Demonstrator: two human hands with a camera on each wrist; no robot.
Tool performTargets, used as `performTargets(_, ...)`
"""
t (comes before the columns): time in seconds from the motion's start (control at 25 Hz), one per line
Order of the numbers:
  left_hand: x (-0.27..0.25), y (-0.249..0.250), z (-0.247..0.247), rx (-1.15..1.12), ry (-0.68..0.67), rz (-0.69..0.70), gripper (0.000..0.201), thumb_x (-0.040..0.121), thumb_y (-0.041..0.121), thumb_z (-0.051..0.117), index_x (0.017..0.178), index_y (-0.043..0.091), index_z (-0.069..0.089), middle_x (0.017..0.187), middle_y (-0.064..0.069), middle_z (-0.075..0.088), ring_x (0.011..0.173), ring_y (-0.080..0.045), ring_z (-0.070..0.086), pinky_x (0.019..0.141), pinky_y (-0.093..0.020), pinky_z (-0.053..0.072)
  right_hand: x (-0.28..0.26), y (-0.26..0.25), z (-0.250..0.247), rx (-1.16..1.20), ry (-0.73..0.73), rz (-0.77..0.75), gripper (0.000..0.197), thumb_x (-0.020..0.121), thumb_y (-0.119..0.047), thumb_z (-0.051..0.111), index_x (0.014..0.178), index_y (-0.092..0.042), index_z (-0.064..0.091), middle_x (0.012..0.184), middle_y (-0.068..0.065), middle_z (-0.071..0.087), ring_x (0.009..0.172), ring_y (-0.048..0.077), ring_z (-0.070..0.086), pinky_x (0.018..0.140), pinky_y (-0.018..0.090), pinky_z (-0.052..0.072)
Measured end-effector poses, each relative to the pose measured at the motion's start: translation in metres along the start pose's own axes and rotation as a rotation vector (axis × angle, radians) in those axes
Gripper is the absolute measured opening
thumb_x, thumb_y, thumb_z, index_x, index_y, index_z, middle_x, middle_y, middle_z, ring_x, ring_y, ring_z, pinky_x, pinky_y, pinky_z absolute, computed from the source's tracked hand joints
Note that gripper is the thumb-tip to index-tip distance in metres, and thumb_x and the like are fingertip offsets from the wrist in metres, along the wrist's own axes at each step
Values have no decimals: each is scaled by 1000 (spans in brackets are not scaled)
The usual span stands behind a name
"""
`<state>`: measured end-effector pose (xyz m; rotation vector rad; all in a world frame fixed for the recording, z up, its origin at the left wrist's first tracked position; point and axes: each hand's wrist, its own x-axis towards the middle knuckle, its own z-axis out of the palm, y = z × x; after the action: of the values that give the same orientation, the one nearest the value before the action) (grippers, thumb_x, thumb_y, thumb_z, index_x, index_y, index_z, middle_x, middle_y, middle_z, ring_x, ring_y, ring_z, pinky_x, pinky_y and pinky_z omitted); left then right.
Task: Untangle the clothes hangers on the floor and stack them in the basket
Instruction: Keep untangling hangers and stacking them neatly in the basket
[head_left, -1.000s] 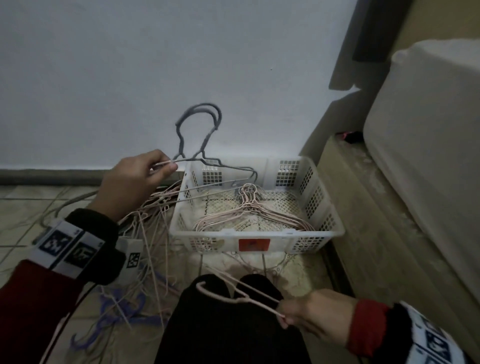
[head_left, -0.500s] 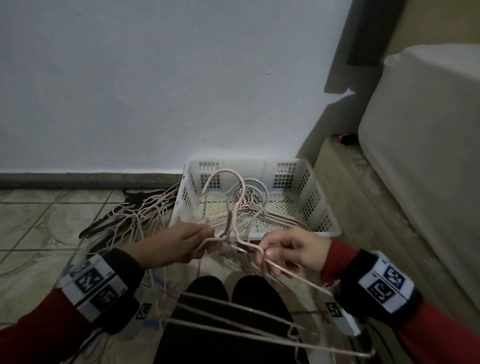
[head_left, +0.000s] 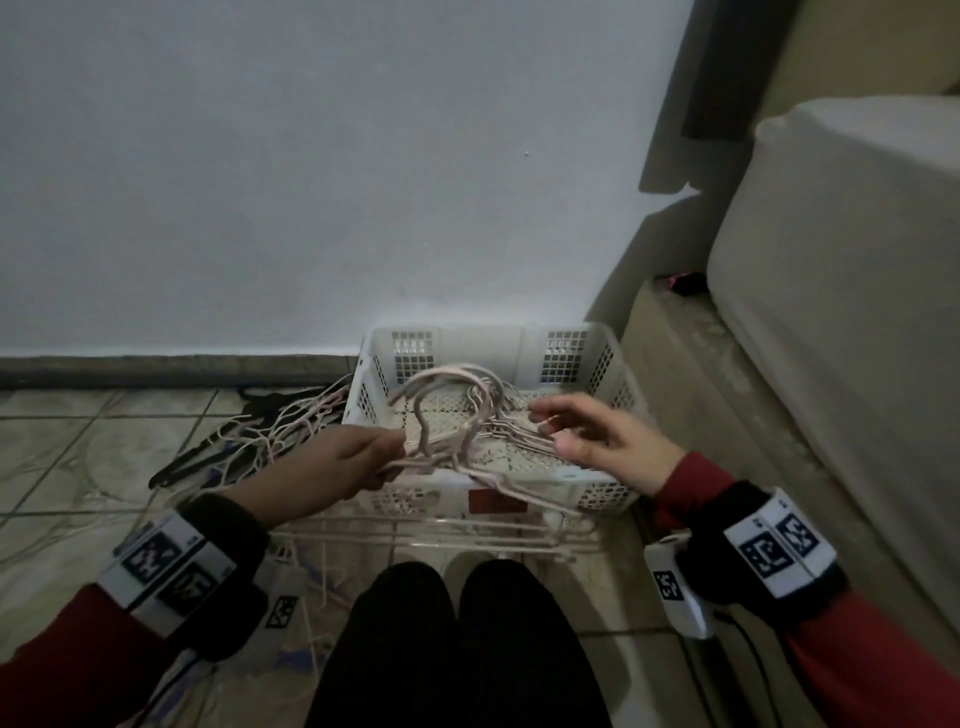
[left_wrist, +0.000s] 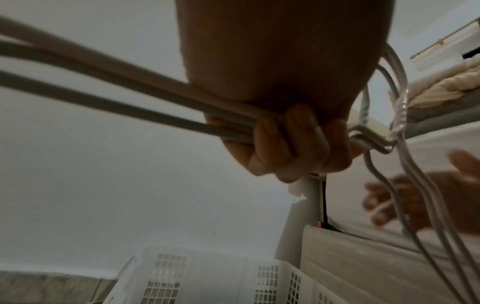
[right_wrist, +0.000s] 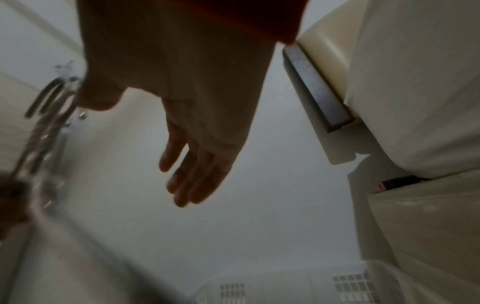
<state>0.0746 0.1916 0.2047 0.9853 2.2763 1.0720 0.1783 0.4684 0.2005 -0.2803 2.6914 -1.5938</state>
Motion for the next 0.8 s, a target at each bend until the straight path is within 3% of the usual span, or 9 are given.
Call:
performTargets(0.12, 4, 5, -9, -274, 33, 2, 51, 67, 71, 46, 60, 23, 61, 48, 6, 45, 41, 0, 34, 40, -9, 27, 5, 15, 13, -479, -193, 78, 88, 63, -79, 43, 133, -26, 37, 135, 2, 46, 123, 13, 45, 105, 30, 35)
performTargets(0.16, 6, 5, -11, -312, 26, 19, 56, 63, 77, 50, 63, 22, 62, 52, 6, 46, 44, -2, 35, 41, -9, 27, 8, 18, 14, -549, -172, 93, 74, 72, -70, 44, 129, -22, 44, 126, 5, 55, 115, 15, 52, 100, 29, 39)
performTargets(0.24, 8, 5, -14, -365, -3, 72, 65, 60, 80, 51, 75, 18, 64, 56, 7, 53, 47, -1, 40, 43, -8, 30, 12, 18, 11, -472, -79, 89, 24, 87, -46, 49, 94, -26, 59, 80, -2, 65, 75, 2, 60, 73, 21, 44)
performTargets(0.28, 10, 4, -15, -372, -12, 99, 65, 65, 77, 51, 82, 16, 65, 58, 7, 57, 47, -1, 41, 44, -8, 32, 13, 16, 5, -433, -67, 82, 15, 86, -41, 48, 77, -31, 56, 64, -9, 57, 60, -2, 54, 64, 17, 39)
performTargets(0.36, 13, -1, -15, -230, -2, 122, 53, 76, 64, 46, 98, 19, 64, 68, 5, 63, 53, -3, 48, 51, -14, 40, 15, 13, -11, -420, -49, 92, 18, 83, -37, 49, 65, -37, 50, 60, -8, 51, 59, 2, 51, 59, 18, 35)
performTargets(0.44, 18, -14, -13, 150, 45, 102, 33, 82, 54, 44, 104, 34, 56, 74, 10, 64, 62, 0, 55, 62, -21, 45, 19, 15, -31, -415, -14, 122, 25, 88, -24, 55, 65, -34, 52, 63, 0, 54, 63, 3, 51, 60, 21, 35)
performTargets(0.52, 26, -26, -10, 358, 103, 39, 12, 92, 32, 43, 102, 39, 48, 74, 12, 58, 70, -7, 58, 70, -30, 47, 26, 17, -47, -409, 30, 162, 22, 88, -11, 55, 69, -22, 55, 60, -1, 52, 61, -3, 52, 58, 12, 34)
performTargets(0.64, 47, -33, -6, 390, 165, 1, 16, 97, 17, 35, 105, 22, 48, 76, 5, 49, 74, -21, 51, 74, -36, 45, 46, 30, -64, -427, 29, 190, 7, 87, -12, 56, 80, -12, 55, 67, 2, 50, 61, 2, 45, 58, 14, 34)
performTargets(0.8, 98, -31, -19, 414, 140, 40, 11, 97, 15, 38, 102, 9, 46, 95, -5, 44, 86, -20, 45, 76, -26, 32, 85, 49, -83, -484, 63, 255, 14, 89, -10, 52, 89, 1, 61, 68, 3, 50, 72, 14, 47, 58, 10, 34)
